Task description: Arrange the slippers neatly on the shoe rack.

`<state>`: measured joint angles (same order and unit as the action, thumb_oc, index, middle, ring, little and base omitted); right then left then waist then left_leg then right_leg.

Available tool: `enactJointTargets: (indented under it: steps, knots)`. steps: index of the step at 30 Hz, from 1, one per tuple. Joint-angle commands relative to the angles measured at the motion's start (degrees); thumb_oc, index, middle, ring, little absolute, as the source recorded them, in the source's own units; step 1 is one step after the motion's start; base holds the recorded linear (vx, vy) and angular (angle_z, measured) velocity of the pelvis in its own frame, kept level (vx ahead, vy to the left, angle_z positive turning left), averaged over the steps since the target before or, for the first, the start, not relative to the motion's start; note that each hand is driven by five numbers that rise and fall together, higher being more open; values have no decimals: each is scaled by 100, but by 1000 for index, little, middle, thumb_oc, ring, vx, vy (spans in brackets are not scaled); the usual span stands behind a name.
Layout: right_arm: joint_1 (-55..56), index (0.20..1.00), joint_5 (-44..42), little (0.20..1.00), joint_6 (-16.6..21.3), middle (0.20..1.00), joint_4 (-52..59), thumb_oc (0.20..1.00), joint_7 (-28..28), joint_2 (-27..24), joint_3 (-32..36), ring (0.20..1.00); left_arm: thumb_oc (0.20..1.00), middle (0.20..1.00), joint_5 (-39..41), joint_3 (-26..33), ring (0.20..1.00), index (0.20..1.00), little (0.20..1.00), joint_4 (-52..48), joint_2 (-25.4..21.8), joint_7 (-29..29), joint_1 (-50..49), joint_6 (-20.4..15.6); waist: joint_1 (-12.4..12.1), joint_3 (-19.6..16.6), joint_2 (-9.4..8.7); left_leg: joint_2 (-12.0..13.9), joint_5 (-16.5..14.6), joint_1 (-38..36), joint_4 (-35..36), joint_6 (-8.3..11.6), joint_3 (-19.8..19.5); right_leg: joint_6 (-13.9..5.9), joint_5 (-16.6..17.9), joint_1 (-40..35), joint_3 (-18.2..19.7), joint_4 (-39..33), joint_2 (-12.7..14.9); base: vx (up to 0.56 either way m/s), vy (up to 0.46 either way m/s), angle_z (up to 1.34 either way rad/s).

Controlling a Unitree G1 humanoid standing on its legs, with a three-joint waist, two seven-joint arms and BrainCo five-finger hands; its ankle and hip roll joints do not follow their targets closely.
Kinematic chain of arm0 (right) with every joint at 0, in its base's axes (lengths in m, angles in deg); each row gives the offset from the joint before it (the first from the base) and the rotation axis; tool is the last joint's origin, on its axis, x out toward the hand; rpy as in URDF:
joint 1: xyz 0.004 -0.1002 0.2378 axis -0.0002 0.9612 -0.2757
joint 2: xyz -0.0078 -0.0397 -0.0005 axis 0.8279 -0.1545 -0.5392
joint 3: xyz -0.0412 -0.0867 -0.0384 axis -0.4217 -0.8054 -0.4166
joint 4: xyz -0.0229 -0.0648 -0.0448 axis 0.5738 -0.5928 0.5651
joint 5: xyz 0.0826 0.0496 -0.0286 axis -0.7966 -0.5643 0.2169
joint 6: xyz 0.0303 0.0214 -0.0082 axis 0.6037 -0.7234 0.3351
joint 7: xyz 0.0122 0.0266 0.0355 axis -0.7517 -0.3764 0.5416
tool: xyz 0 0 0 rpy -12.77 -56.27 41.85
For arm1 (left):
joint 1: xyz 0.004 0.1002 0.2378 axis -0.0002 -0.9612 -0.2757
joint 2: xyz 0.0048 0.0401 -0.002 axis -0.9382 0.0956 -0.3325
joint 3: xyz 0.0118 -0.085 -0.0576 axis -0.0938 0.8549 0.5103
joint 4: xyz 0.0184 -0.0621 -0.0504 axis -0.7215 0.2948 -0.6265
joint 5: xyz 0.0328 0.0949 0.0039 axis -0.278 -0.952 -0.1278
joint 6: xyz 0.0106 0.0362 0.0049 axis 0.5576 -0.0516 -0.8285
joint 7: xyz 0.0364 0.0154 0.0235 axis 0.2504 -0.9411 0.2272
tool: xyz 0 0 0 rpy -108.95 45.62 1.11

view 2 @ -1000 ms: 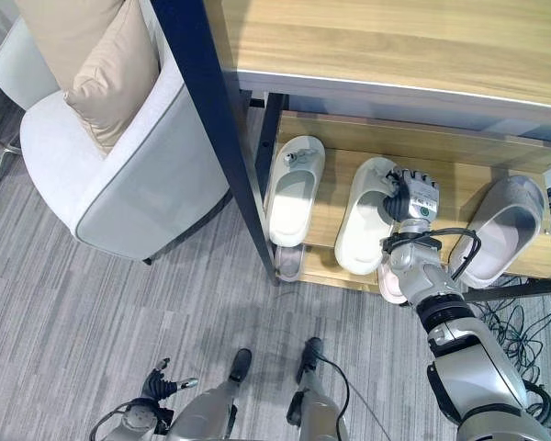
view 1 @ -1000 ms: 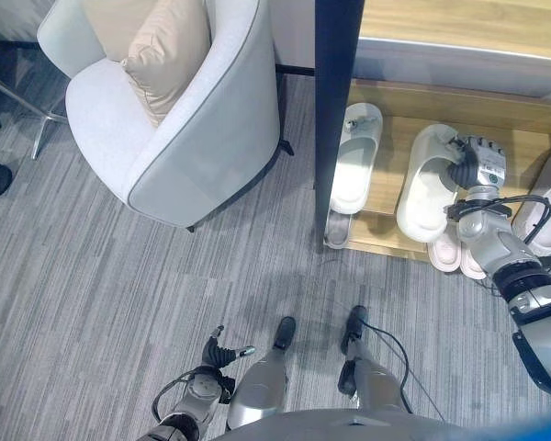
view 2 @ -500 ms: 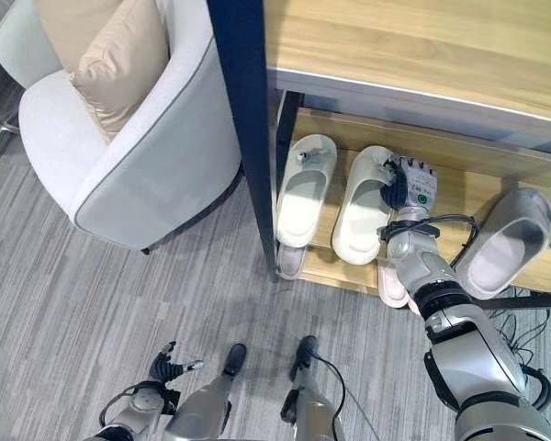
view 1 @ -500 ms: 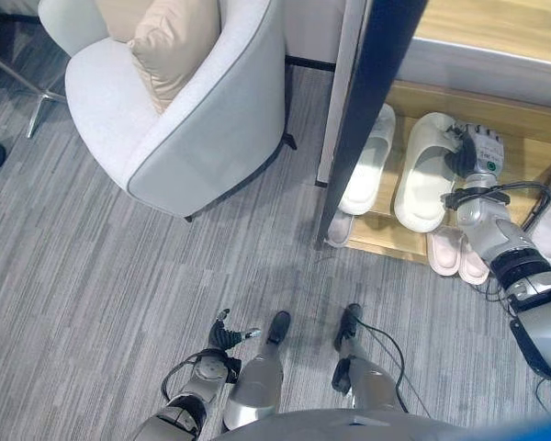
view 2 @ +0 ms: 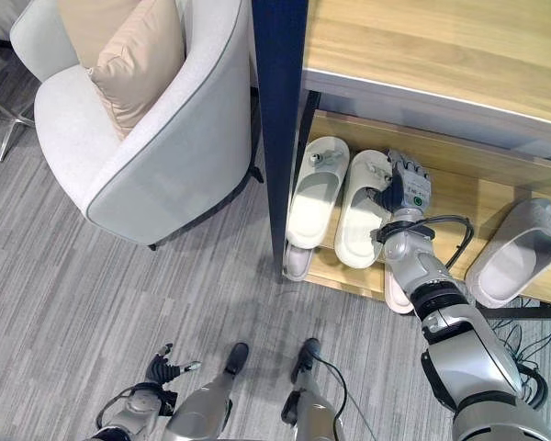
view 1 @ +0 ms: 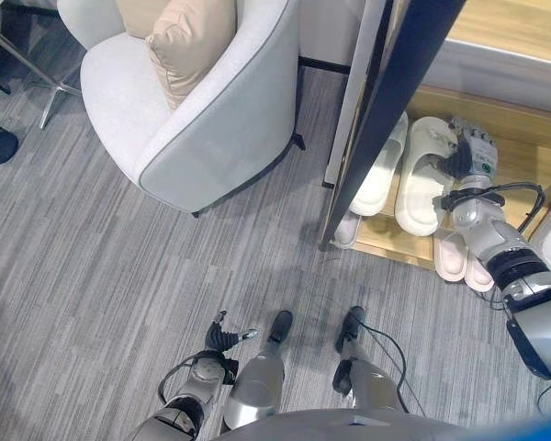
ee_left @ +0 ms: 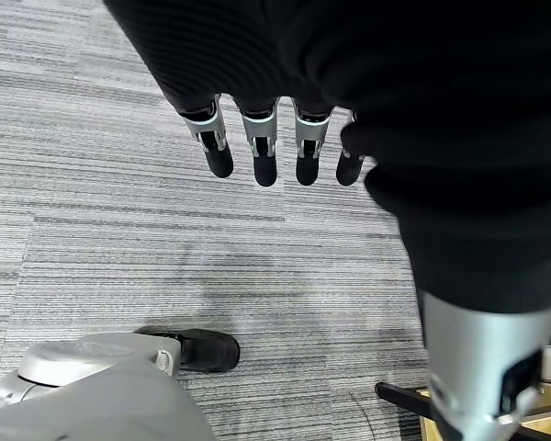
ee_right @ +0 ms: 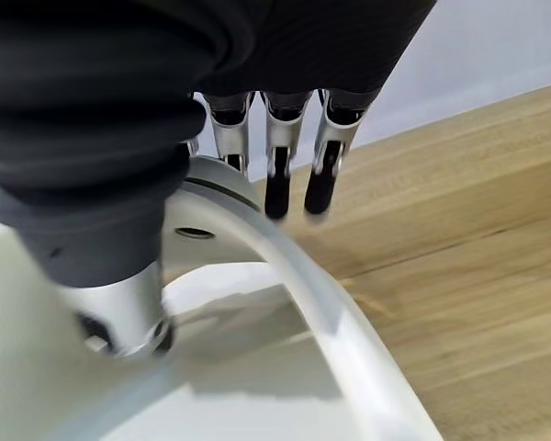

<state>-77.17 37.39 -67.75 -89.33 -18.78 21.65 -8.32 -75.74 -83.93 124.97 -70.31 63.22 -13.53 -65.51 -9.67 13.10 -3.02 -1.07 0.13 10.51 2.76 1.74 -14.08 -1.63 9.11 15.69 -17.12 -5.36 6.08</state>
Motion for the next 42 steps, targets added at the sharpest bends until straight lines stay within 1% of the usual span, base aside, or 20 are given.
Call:
enactJointTargets:
  steps: [1,7,10,15,16,17,18,19,20,28,29,32,35,36,42]
  knots:
    - [-294,1000,-87,1000,122,1000,10,1000,-43,-29,23,1000,1000,1000,101,-136,1000,1000,1000,335,26,67,50,44,-99,17,-151,-188,103,214,224,80,205,-529,-1046,-846,-5,36,13,0,0,0]
    - [-67,1000,-152,1000,115,1000,-9,1000,-8,115,98,1000,1000,1000,119,-92,1000,1000,1000,384,45,97,48,87,-74,-19,-157,-182,87,156,224,64,229,-522,-1048,-877,19,36,11,0,0,0]
    - [278,1000,-329,1000,214,1000,258,1000,-72,252,354,1000,1000,1000,148,-9,1000,1000,1000,420,82,110,26,121,-10,-61,-136,-183,57,98,224,47,253,-517,-1056,-902,59,36,13,0,0,0]
    - [580,1000,-468,1000,292,1000,471,1000,-151,366,612,1000,1000,1000,176,81,1000,1000,1000,457,113,97,-12,146,21,-102,-99,-181,37,54,224,33,271,-511,-1064,-932,76,36,15,1,9,-3]
    - [685,1000,-612,1000,383,1000,573,1000,-241,438,748,1000,1000,1000,166,114,1000,1000,1000,473,127,86,-32,164,36,-125,-73,-180,28,28,224,26,282,-510,-1067,-947,89,36,15,5,10,-4]
    - [692,1000,-611,1000,382,1000,579,1000,-241,438,752,1000,1000,1000,166,111,1000,1000,1000,472,125,86,-34,164,33,-125,-74,-180,27,26,224,26,283,-510,-1068,-949,90,36,15,11,17,-4]
    - [821,1000,-744,1000,512,1000,741,1000,-321,524,907,1000,1000,1000,154,146,1000,1000,1000,487,136,72,-56,178,42,-146,-49,-178,18,-4,224,23,292,-511,-1076,-972,92,36,18,10,12,-5]
    - [874,1000,-795,1000,558,1000,861,1000,-343,545,990,1000,1000,1000,149,174,1000,1000,1000,489,140,62,-68,185,47,-160,-39,-177,12,-19,224,21,295,-510,-1081,-983,94,36,19,0,0,0]
    - [1062,1000,-910,1000,711,1000,1118,1000,-422,619,1164,1000,1000,1000,243,278,1000,1000,1000,521,167,82,-110,200,65,-190,-15,-178,1,-52,224,12,302,-509,-1091,-1004,105,36,17,0,0,0]
    - [1534,1000,-1365,1000,1083,1000,1498,1000,-470,728,1716,1000,1000,1000,239,572,1000,1000,1000,642,118,63,-306,239,96,-340,46,-174,-47,-179,224,-8,368,-501,-1129,-1098,145,36,12,4,2,0]
    - [1673,1000,-1325,1000,1063,1000,1766,1000,-475,716,1816,1000,1000,1000,212,629,1000,1000,1000,643,118,44,-337,255,127,-359,55,-165,-60,-212,224,-11,388,-500,-1141,-1123,163,36,9,0,0,0]
    - [1903,1000,-1166,1000,960,1000,2113,1000,-536,620,2024,1000,1000,1000,206,696,1000,1000,1000,635,122,45,-365,270,197,-400,73,-161,-85,-261,224,-15,424,-499,-1160,-1162,202,36,-5,9,0,-2]
    - [2345,1000,-897,1000,700,1000,2419,1000,-691,383,2485,1000,1000,1000,158,789,1000,1000,1000,629,106,49,-371,316,358,-488,89,-130,-142,-383,224,-35,510,-501,-1174,-1244,293,36,-27,31,-6,-13]
    - [2346,1000,-897,1000,699,1000,2420,1000,-690,383,2486,1000,1000,1000,158,788,1000,1000,1000,628,105,49,-371,316,357,-487,89,-130,-143,-384,224,-35,510,-501,-1174,-1245,294,36,-28,28,-16,-20]
    - [2597,1000,-1030,1000,461,1000,2233,1000,-648,298,2681,1000,1000,1000,192,816,1000,1000,1000,644,89,91,-371,346,522,-566,134,-106,-194,-484,224,-50,645,-491,-1186,-1281,427,36,-48,23,-9,-14]
